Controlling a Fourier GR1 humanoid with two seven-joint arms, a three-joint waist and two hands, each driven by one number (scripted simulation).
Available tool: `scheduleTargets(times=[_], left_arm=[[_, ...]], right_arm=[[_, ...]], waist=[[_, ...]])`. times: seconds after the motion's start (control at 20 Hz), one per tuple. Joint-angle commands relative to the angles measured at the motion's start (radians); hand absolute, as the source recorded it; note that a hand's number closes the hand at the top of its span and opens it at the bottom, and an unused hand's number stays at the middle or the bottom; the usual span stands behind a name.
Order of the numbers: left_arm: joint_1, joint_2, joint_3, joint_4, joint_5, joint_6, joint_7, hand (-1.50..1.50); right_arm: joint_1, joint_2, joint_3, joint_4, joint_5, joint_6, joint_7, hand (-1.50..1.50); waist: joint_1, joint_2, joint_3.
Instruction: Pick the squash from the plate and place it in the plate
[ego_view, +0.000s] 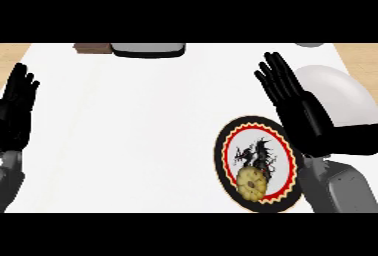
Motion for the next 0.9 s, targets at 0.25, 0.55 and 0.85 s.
scheduleTargets(times=[0.25,0.55,0.85], left_arm=[[0.078,-0.121,-0.173,0.053,-0.045,-0.014,0.086,0.0],[0.116,-0.148,-0.186,0.048,-0.019,-0.022,0.121,0.0],[0.137,-0.177,-0.22,0.036,-0.061,0.008,0.115,0.0]], right_arm=[[-0.058,-0.147,0.384,-0.048,0.052,0.412,0.147,1.5],[-0.083,-0.388,0.386,-0.179,0.645,0.27,-0.204,1.5],[0.167,-0.363,0.344,0.079,0.376,0.379,-0.586,-1.5]], waist=[[0.021,0.0,0.009],[-0.018,-0.006,0.018],[0.002,0.004,0.016]])
